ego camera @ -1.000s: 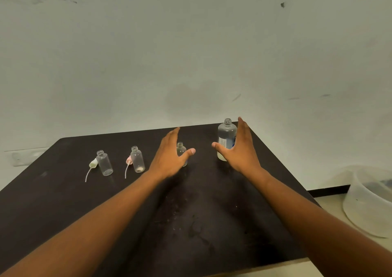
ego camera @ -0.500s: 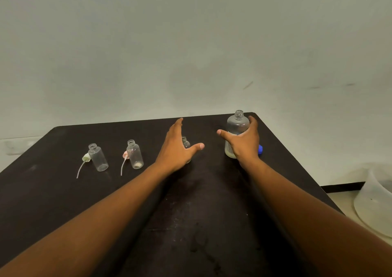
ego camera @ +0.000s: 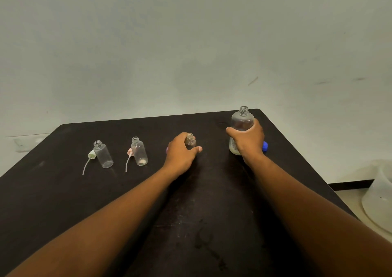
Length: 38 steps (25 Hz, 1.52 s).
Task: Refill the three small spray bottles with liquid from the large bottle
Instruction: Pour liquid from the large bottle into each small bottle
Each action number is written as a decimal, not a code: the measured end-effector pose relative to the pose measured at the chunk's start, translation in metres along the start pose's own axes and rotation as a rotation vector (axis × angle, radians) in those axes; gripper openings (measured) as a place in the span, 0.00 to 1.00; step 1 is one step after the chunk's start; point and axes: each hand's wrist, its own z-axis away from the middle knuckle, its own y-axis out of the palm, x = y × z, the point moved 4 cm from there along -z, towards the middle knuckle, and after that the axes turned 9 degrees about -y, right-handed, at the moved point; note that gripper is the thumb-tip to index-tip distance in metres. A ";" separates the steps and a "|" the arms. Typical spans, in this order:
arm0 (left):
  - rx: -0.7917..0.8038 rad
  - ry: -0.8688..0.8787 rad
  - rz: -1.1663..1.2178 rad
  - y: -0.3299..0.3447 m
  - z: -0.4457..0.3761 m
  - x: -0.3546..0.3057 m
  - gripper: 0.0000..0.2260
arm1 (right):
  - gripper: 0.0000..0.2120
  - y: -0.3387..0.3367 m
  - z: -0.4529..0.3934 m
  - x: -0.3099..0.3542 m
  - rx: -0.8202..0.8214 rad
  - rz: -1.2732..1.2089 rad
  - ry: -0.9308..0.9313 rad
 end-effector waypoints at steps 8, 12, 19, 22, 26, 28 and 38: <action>0.025 0.063 0.039 -0.002 0.013 -0.010 0.08 | 0.25 -0.006 0.006 0.007 0.017 0.019 0.009; 0.028 0.080 0.032 -0.009 0.023 -0.016 0.07 | 0.26 -0.015 0.021 0.018 0.096 0.042 -0.024; 0.019 0.122 0.068 -0.034 0.065 -0.033 0.11 | 0.30 -0.030 0.056 0.057 0.238 0.059 -0.115; 0.011 0.119 0.118 -0.051 0.085 -0.039 0.11 | 0.30 -0.032 0.075 0.075 0.296 0.046 -0.159; -0.001 0.153 0.158 -0.072 0.116 -0.041 0.08 | 0.27 -0.039 0.097 0.101 0.342 0.042 -0.231; -0.001 0.149 0.182 -0.084 0.131 -0.041 0.08 | 0.26 -0.043 0.109 0.119 0.390 0.068 -0.286; 0.107 0.158 0.304 -0.115 0.183 -0.054 0.10 | 0.23 -0.054 0.139 0.173 0.595 0.314 -0.461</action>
